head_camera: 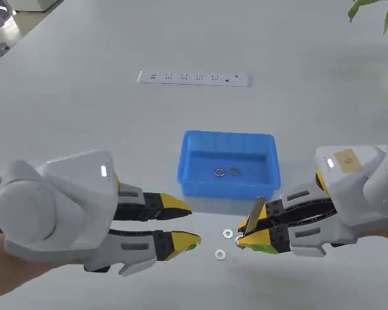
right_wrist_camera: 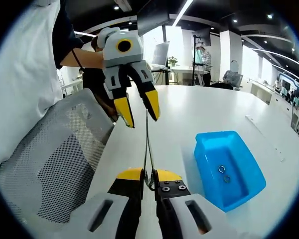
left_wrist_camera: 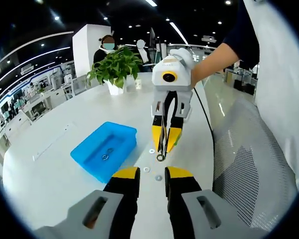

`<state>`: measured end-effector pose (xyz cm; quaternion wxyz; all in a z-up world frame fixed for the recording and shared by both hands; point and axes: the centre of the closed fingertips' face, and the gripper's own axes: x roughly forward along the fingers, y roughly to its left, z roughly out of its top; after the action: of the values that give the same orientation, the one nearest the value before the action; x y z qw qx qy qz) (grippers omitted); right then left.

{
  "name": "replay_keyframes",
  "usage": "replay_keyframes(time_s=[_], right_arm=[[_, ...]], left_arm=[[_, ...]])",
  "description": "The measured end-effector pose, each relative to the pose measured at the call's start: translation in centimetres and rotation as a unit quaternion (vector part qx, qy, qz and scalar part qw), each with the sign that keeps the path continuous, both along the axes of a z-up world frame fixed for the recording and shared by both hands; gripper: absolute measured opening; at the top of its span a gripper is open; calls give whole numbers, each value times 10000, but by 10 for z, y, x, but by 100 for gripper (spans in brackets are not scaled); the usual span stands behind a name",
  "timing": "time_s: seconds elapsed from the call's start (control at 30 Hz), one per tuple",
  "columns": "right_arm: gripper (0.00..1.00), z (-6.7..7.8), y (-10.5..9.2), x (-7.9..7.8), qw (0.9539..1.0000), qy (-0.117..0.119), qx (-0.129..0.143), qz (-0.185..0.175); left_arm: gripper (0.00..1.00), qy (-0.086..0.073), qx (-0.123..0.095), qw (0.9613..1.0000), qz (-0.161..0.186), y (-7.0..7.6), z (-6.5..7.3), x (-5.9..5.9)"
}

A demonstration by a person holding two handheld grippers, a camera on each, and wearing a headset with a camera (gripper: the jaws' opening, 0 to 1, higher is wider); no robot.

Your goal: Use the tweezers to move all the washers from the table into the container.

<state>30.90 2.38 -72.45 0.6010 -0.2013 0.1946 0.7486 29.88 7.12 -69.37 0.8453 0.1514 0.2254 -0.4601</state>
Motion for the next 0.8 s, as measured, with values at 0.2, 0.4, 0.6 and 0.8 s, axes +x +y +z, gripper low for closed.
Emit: replay_keyframes(time_s=[0.2,0.4,0.6,0.8], right_arm=[[9,18,5,1,9999,3,115,6],[9,34,9,10,9997,-38,226,-35],[9,46,13,27,9996,-121,268,-52],[9,63,21,45,9986,-223,464,-137]], left_arm=[[26,-87,-66,9997,230,14,6,3],[26,-128,-87,9993,327,23,7,4],[26,-121,-69,9991,393,31,4,1],[26,-120,-97,9986,515,37,4,3]])
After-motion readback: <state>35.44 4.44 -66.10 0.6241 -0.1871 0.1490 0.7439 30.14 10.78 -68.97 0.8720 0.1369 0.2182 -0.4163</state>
